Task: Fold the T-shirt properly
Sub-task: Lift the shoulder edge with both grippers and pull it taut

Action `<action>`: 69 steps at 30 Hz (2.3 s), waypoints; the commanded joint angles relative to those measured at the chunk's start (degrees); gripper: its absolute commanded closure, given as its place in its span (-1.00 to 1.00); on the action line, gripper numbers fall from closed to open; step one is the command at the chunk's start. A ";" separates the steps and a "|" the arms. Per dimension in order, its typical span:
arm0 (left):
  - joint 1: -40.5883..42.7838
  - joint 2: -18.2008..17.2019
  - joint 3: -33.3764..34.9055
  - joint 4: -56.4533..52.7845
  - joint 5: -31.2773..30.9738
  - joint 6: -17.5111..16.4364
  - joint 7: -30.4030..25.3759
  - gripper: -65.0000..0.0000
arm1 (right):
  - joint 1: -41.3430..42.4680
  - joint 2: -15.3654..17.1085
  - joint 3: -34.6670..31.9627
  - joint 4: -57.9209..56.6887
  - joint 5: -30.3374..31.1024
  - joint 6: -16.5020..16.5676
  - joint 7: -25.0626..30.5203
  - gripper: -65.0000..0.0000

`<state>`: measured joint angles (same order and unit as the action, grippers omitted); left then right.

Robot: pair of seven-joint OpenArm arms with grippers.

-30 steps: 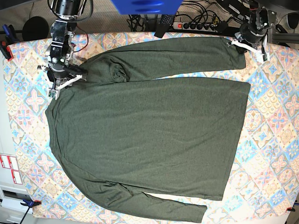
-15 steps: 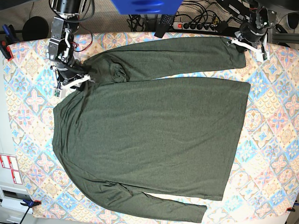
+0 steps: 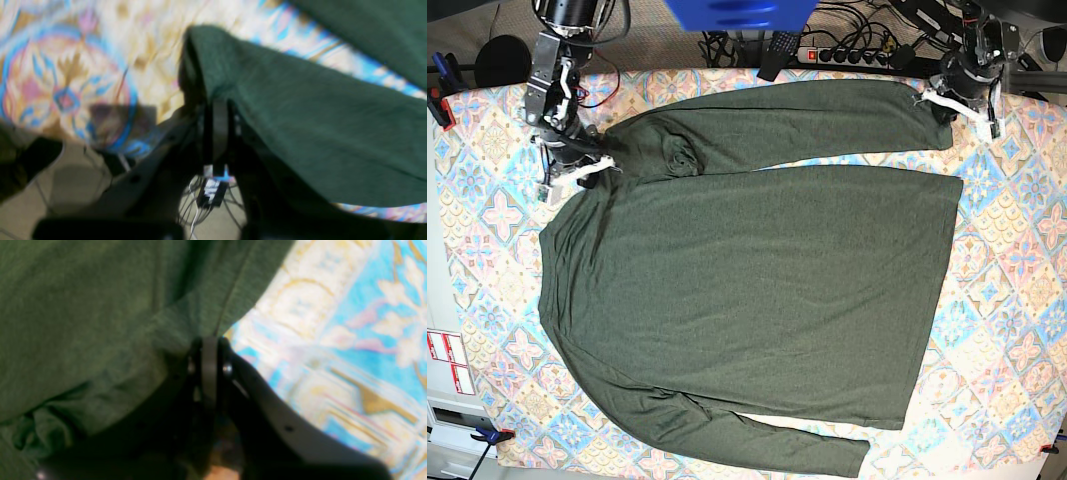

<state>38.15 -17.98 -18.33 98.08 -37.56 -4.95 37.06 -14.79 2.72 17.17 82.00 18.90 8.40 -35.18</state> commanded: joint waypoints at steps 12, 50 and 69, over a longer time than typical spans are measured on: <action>1.45 -2.02 -5.28 6.40 -0.02 -0.19 -0.62 1.00 | -6.62 0.58 2.39 9.65 -0.30 -0.36 -0.21 1.00; -32.83 -1.76 -5.01 -16.10 -0.20 -0.19 6.85 1.00 | -0.73 0.58 2.30 10.79 -0.21 -0.36 -0.21 1.00; -31.16 -0.97 -5.28 -16.72 -0.37 0.07 10.28 0.49 | 4.19 0.58 2.30 10.62 -0.13 -0.36 -0.21 1.00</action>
<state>7.49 -17.96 -23.18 80.44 -37.43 -4.73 48.14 -11.05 2.72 19.25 91.66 18.33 7.73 -36.67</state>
